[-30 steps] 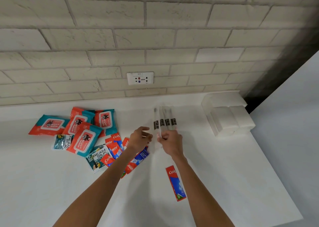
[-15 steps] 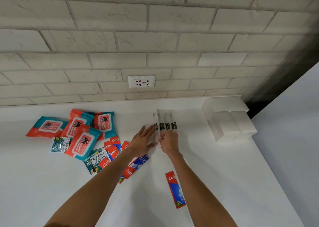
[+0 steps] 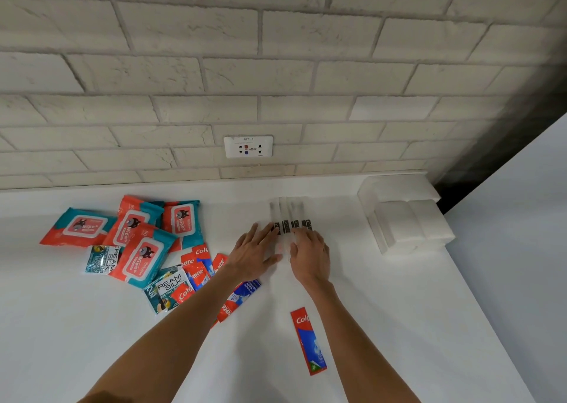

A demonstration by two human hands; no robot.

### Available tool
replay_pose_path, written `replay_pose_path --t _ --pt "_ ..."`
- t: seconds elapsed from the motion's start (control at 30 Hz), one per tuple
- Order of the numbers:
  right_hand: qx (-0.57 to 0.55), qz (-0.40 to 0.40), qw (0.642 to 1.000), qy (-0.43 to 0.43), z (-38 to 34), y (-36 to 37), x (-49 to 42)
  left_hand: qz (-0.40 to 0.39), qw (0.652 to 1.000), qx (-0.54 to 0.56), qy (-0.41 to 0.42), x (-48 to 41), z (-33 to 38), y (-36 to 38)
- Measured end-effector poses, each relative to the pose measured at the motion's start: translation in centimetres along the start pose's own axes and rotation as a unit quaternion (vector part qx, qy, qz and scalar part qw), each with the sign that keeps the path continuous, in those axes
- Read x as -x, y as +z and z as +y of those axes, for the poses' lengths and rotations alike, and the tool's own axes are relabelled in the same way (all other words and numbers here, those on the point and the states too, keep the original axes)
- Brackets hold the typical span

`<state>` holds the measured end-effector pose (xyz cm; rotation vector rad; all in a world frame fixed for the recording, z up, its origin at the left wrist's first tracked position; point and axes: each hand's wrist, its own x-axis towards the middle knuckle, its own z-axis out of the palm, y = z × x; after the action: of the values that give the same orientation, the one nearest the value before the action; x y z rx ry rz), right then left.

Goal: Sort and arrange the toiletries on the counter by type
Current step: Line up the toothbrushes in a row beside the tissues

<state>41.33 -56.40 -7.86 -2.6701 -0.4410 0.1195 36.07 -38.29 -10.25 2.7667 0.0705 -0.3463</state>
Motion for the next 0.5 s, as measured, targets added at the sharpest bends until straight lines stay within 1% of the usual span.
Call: replay_pose_path --t 0.17,0.5 --pt "-0.014 -0.074 0.997 -0.005 2.2 1.4 0.6 -0.016 1.000 -0.010 -0.004 -0.1 -0.1 0.3" --pt "0.003 -0.086 0.995 -0.046 3.9 1.8 0.4 -0.018 0.999 -0.027 -0.009 -0.2 0.2 1.2"
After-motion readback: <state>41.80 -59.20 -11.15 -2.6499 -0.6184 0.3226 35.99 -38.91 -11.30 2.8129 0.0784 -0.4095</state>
